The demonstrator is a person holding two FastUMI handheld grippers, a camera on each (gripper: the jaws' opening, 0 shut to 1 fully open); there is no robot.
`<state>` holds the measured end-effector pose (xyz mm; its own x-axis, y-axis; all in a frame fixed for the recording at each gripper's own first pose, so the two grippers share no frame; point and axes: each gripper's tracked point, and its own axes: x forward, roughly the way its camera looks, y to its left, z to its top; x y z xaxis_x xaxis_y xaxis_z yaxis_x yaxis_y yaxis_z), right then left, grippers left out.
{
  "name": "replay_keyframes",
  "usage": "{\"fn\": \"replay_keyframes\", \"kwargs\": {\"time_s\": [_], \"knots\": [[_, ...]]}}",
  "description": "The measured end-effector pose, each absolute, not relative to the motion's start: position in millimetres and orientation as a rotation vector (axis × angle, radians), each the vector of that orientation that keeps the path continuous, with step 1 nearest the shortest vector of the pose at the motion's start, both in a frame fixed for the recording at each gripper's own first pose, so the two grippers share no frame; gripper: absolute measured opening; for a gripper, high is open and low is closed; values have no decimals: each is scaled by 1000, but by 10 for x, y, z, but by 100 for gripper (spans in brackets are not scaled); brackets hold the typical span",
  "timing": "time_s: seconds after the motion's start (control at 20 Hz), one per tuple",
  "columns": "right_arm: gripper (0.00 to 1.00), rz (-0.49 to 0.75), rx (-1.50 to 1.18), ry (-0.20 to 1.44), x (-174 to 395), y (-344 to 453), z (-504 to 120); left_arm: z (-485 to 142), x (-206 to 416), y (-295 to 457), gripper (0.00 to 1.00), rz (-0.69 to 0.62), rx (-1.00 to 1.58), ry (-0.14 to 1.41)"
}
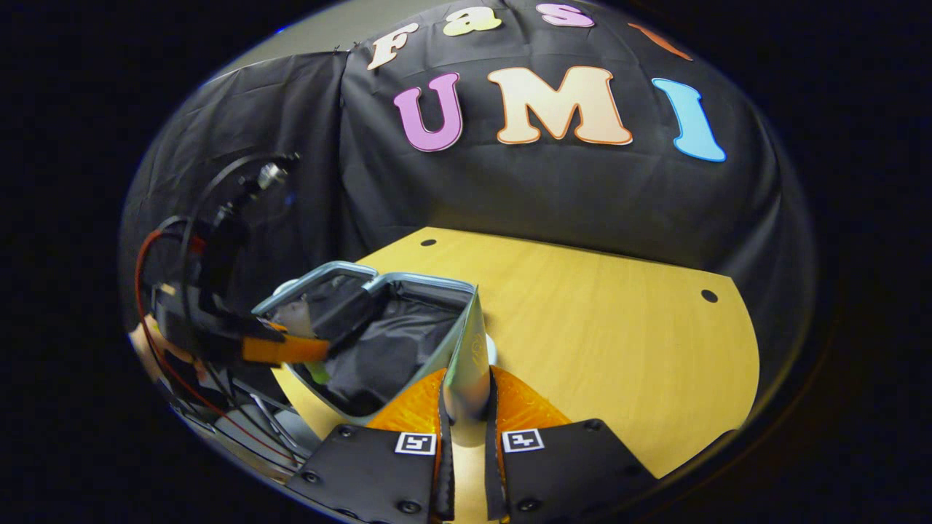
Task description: First open the suitcase, pack the skin care products into it, and then close the suitcase.
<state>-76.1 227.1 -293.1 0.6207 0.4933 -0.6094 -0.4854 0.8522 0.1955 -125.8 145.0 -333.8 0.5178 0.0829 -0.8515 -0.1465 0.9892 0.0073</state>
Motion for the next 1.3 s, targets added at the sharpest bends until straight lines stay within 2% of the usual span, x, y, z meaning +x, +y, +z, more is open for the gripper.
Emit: {"fn": "replay_keyframes", "kwargs": {"time_s": [0.25,0.4,0.6,0.8,0.85,0.9,0.95,1.1,1.25,1.3], "knots": [[18,587,32,763,-835,2955,-2992,-3600,-1176,1623,6,71,-97,1097],[18,562,45,795,-834,3222,-3115,-3757,-1192,1694,7,6,-92,1142],[19,473,41,884,-875,3316,-3357,-3849,-1088,1656,7,-99,-77,1163],[18,458,2,960,-988,3350,-3559,-3892,-988,1585,12,-144,-120,1146],[19,462,-6,968,-979,3364,-3590,-3862,-982,1531,11,-166,-152,1134],[19,458,-13,982,-987,3368,-3644,-3781,-966,1477,24,-187,-180,1115],[18,450,-22,1004,-988,3380,-3721,-3677,-917,1455,33,-205,-192,1082],[18,425,-31,1054,-1022,3406,-3929,-3380,-729,1571,86,-215,-155,953],[20,393,-39,1080,-1006,3456,-4085,-3101,-579,1793,88,-188,-157,849],[18,386,-32,1072,-984,3499,-4078,-2993,-571,1882,89,-173,-157,827]]}}
